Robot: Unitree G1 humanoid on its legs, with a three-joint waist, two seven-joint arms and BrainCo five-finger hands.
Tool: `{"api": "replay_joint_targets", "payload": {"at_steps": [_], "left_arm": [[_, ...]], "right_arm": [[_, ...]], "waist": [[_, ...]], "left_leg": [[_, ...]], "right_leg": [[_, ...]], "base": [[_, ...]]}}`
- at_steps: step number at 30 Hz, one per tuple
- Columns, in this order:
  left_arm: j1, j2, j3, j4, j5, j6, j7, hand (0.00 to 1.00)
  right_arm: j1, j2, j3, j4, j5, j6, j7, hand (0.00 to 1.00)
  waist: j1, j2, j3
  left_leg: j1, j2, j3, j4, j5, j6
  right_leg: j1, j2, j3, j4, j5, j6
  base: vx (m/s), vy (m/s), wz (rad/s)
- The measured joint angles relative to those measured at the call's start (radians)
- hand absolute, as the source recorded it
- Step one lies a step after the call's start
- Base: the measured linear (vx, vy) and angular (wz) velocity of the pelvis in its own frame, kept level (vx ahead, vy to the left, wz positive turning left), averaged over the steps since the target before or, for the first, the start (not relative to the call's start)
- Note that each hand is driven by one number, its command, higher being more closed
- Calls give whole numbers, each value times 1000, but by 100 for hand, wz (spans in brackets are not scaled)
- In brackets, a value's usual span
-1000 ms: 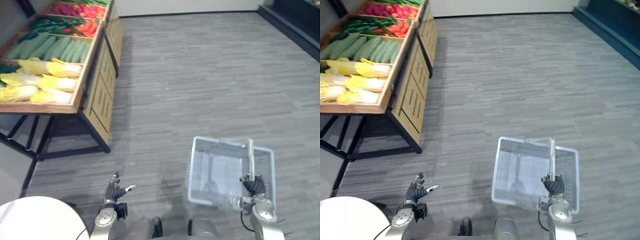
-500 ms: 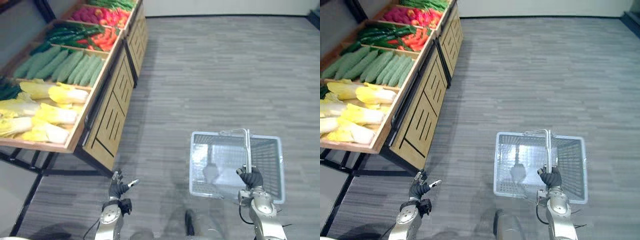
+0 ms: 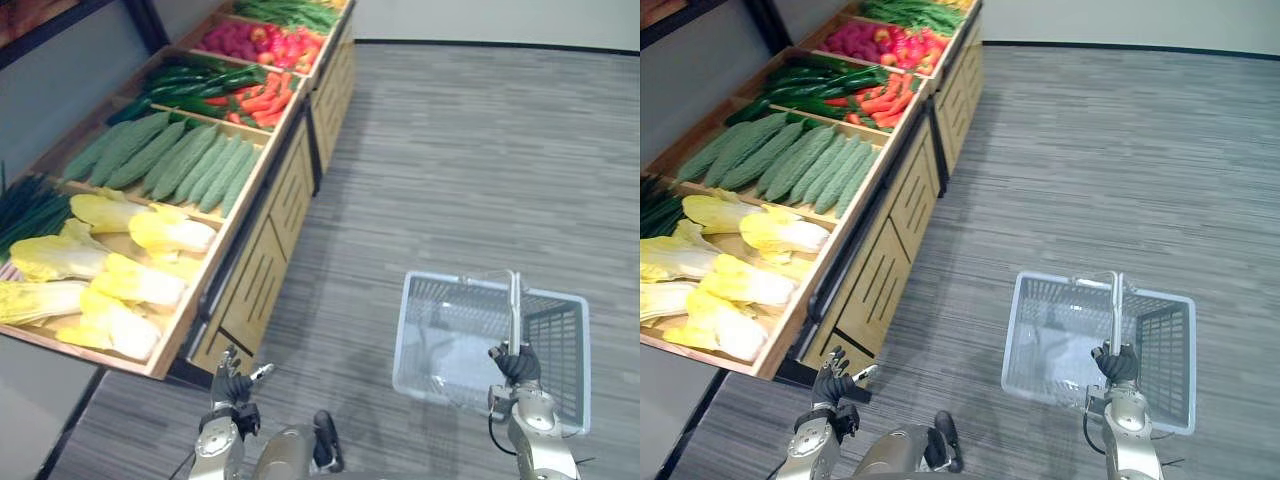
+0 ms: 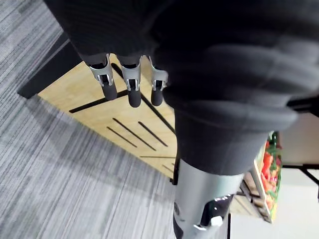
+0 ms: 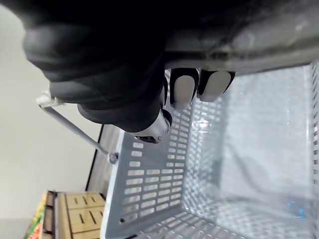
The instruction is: Pick vegetable in the basket
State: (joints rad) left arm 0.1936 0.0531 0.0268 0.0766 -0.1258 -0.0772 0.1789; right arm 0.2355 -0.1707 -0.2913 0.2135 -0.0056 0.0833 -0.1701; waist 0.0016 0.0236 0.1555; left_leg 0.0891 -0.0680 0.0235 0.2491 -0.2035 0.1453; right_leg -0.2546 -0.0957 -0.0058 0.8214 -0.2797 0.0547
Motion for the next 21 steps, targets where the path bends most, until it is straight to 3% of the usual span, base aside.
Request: {"api": "replay_joint_targets", "payload": {"at_steps": [2,3,4,5,6,7,10,11,12,14,16,20,21], "left_arm": [[-31,-1,-16,-74,1,-19,16,0],[-46,2,-14,-130,1,-34,38,0],[-48,7,-14,-151,1,-41,47,0],[-51,-3,-16,-160,3,-48,56,0],[-43,-18,-18,-166,3,-47,66,0],[-41,-21,-18,-167,10,-48,70,0],[-50,-32,-19,-167,23,-48,74,0],[-59,-40,-19,-167,25,-48,76,0],[-64,-41,-19,-167,29,-48,76,0],[-66,-39,-14,-166,57,-42,85,0],[-66,-33,-8,-166,74,-38,86,0],[-96,-23,18,-159,141,-19,88,0],[-114,2,24,-144,158,-16,88,0]], "right_arm": [[28,16,-13,-43,16,-24,0,100],[40,19,-14,-56,27,-39,-2,100],[48,22,-14,-65,33,-40,-3,100],[62,19,-22,-71,35,-41,-4,100],[79,20,-34,-73,36,-41,-5,100],[92,20,-34,-78,44,-46,-5,100],[112,35,-35,-75,68,-47,-4,100],[124,45,-35,-67,78,-47,-2,100],[130,50,-34,-61,86,-47,-2,100],[147,57,-33,-32,116,-47,-2,100],[145,56,-34,-31,133,-49,-2,100],[143,66,-53,-18,144,-59,1,100],[134,72,-52,5,144,-60,7,100]], "waist": [[-13,-8,6],[-9,-27,11],[-11,-43,11],[-14,-37,16],[10,-22,7],[15,-13,4],[3,17,-2],[-4,21,-1],[-2,20,-1],[10,16,3],[11,12,3],[7,11,4],[10,-6,14]], "left_leg": [[7,19,-73,51,-51,-30],[1,27,-115,113,-115,-65],[-3,25,-126,140,-143,-84],[-5,39,-155,178,-193,-113],[-6,63,-163,185,-191,-124],[-11,77,-174,187,-185,-135],[-66,131,-178,231,-147,-197],[-107,168,-130,283,-122,-223],[-123,193,-83,306,-109,-227],[-136,279,136,343,-72,-196],[-136,300,251,324,-47,-175],[-106,291,403,174,-50,-174],[-91,272,408,128,-45,-189]], "right_leg": [[-31,40,70,-180,14,-6],[-30,63,162,-316,50,-9],[-29,60,195,-353,88,10],[-22,72,180,-305,118,18],[-28,77,149,-258,84,7],[-32,70,107,-223,60,-4],[5,43,-26,-228,43,-25],[36,39,-80,-248,45,-43],[53,40,-99,-257,43,-51],[116,38,-162,-291,36,-68],[131,19,-187,-312,36,-68],[127,-11,-239,-332,38,-71],[126,-14,-225,-329,37,-69]], "base": [[363,-250,168],[334,-301,141],[335,-350,154],[327,-359,105],[379,-419,112],[336,-382,106],[213,-287,136],[147,-257,169],[105,-228,148],[55,-178,104],[-40,-98,75],[-129,-4,67],[-121,20,41]]}}
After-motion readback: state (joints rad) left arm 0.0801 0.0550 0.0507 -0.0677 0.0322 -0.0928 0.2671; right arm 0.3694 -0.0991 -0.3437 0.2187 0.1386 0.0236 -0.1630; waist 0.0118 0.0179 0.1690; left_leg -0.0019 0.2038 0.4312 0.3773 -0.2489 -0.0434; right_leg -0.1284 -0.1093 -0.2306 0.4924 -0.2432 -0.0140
